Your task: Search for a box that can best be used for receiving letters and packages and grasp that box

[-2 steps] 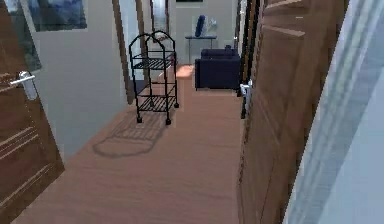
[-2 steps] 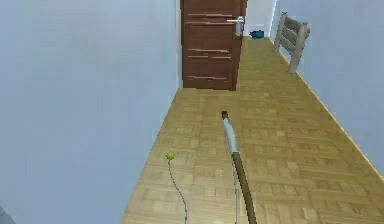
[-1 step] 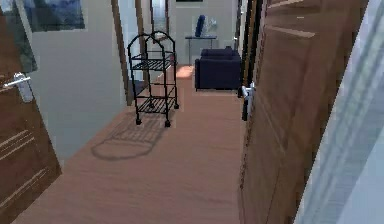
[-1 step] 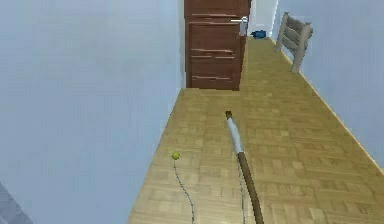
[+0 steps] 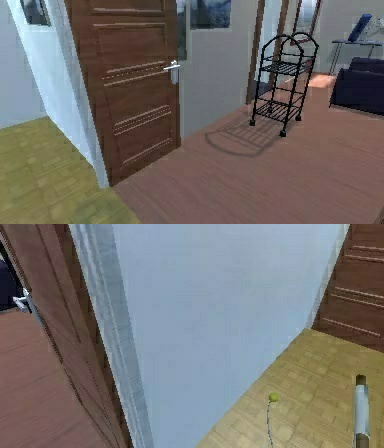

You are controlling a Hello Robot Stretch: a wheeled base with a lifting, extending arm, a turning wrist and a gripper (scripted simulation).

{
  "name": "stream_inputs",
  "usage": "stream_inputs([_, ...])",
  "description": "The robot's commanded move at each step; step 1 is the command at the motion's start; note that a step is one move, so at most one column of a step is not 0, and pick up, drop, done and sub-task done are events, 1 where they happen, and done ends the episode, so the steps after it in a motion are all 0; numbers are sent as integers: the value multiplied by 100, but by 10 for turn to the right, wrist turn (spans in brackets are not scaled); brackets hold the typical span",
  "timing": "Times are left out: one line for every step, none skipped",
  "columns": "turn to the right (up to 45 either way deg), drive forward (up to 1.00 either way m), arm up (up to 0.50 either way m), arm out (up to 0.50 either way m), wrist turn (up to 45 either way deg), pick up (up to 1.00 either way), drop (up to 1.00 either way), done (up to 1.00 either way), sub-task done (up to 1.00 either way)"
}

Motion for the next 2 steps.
stream_inputs([0,35,0,0,0,0,0,0,0])
stream_inputs([330,0,0,0,0,0,0,0,0])
